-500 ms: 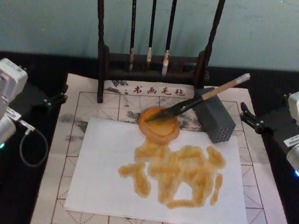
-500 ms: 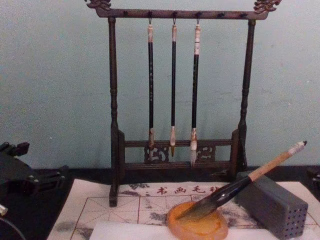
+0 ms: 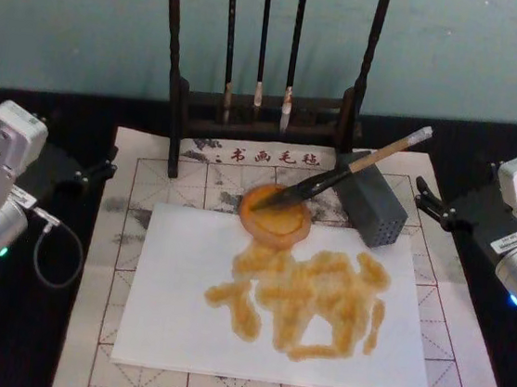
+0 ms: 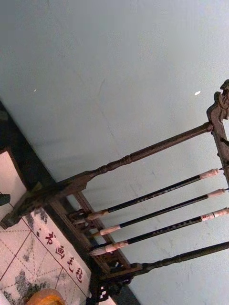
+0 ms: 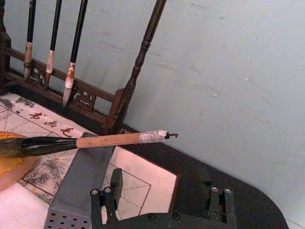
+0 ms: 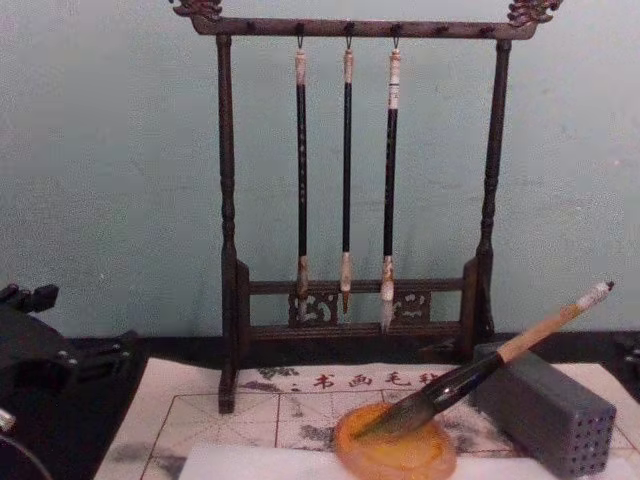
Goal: Pick up the brush from the inkstone, write on the paper, then place the brush back to its original position.
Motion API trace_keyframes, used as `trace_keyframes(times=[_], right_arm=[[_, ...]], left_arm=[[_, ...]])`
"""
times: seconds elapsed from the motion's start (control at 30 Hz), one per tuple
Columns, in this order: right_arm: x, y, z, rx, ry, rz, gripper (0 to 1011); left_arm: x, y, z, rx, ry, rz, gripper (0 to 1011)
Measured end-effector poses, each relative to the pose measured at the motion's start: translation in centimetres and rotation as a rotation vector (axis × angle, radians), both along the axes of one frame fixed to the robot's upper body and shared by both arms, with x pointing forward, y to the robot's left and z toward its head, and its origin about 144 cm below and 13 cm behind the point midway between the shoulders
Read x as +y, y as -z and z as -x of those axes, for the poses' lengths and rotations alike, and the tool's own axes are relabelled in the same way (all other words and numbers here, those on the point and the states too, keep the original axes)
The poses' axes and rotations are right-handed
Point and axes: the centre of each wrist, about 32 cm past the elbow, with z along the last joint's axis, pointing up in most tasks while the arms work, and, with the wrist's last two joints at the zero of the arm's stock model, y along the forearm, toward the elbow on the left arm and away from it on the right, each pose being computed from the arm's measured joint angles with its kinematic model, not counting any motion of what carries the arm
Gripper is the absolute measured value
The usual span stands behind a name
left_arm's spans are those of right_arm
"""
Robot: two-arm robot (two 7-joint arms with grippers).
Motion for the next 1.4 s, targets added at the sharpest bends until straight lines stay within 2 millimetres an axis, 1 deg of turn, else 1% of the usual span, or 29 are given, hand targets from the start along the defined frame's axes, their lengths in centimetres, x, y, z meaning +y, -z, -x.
trace_keyframes(times=[1.4], right_arm=[[0.00,0.00,0.00,0.000,0.000,0.000,1003]], left_arm=[[0.00,0.00,0.00,0.000,0.000,0.000,1001]])
